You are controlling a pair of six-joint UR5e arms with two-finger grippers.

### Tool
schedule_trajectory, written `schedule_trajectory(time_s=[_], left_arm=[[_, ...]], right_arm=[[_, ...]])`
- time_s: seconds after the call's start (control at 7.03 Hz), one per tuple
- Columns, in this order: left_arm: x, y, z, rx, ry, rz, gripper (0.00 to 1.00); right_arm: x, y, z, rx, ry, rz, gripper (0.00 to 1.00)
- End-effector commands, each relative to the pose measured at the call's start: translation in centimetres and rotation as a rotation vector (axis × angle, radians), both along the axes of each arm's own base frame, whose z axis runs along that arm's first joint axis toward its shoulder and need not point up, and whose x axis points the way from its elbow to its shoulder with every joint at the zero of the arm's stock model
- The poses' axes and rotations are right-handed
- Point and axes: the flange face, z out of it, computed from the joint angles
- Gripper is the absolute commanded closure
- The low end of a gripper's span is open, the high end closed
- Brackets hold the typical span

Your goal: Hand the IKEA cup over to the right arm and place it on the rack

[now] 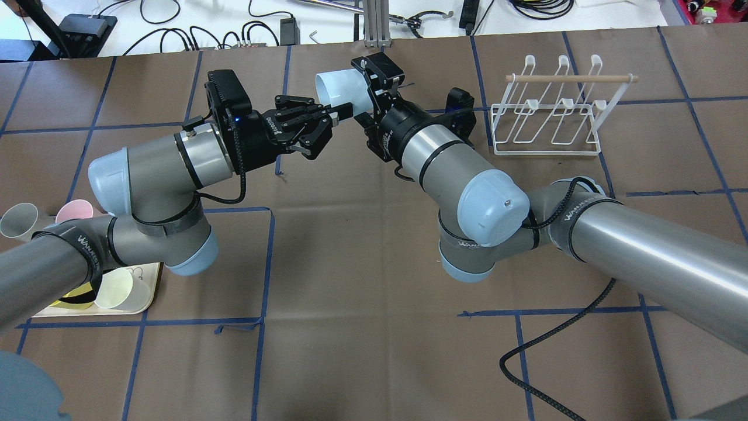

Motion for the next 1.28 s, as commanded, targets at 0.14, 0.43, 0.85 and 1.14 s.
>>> schedule_trajectory(time_s=[0.14, 0.43, 0.85, 1.14], left_arm=[[0.0, 0.0, 0.09, -0.002, 0.0, 0.0, 0.95], [0.01, -0.07, 0.07, -0.002, -0.001, 0.001, 0.94], [0.01, -0.07, 0.07, -0.002, -0.001, 0.001, 0.94], [0.02, -0.11, 0.12, -0.004, -0.001, 0.001, 0.94]], right_arm=[[0.17, -0.12, 0.01, 0.006, -0.002, 0.005, 0.06], [0.2, -0.11, 0.15, 0.004, -0.004, 0.008, 0.06], [0.22, -0.11, 0.44, -0.002, -0.006, 0.009, 0.06], [0.24, -0.09, 0.44, -0.004, -0.004, 0.013, 0.29]])
